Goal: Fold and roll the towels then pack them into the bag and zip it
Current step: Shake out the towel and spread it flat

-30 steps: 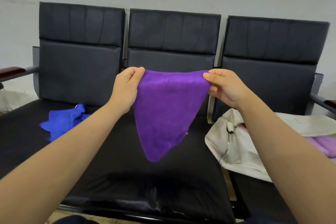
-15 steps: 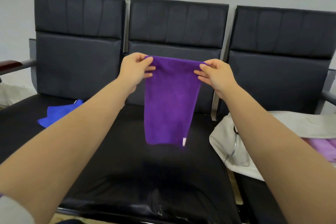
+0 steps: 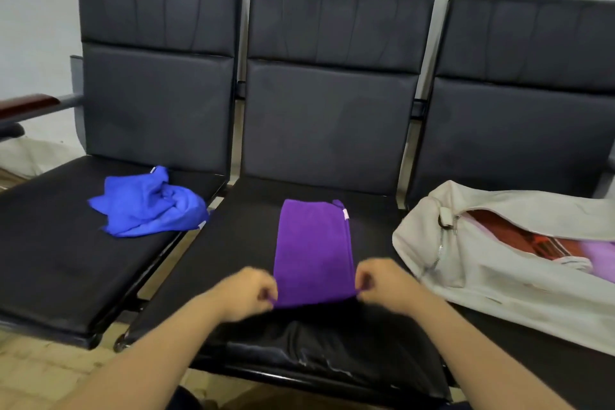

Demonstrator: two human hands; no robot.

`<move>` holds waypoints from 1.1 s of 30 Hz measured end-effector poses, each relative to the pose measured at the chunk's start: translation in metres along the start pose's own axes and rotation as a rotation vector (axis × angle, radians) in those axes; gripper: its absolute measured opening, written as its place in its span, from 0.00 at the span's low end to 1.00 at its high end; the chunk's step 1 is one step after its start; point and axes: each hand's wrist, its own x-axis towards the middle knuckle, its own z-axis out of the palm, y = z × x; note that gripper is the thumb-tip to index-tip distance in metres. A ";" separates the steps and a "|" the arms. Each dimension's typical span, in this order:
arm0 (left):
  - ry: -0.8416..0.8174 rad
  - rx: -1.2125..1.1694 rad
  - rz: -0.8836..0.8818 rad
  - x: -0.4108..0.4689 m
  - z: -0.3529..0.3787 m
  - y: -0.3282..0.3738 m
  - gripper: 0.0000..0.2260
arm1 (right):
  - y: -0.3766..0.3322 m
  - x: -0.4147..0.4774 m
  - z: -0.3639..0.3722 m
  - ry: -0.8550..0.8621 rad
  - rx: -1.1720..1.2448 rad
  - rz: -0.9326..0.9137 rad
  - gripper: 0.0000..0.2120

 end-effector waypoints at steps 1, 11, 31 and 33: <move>-0.063 0.067 -0.004 -0.005 0.009 0.001 0.05 | 0.003 -0.006 0.013 -0.102 -0.067 0.008 0.11; -0.048 0.254 0.003 -0.023 0.015 0.021 0.06 | -0.006 -0.019 0.030 -0.196 -0.229 -0.040 0.09; 0.059 0.055 -0.318 0.012 0.023 0.000 0.04 | 0.004 0.012 0.036 -0.106 -0.024 0.140 0.02; 0.141 0.030 -0.232 0.014 0.026 -0.004 0.06 | 0.004 0.013 0.039 -0.062 -0.093 0.127 0.04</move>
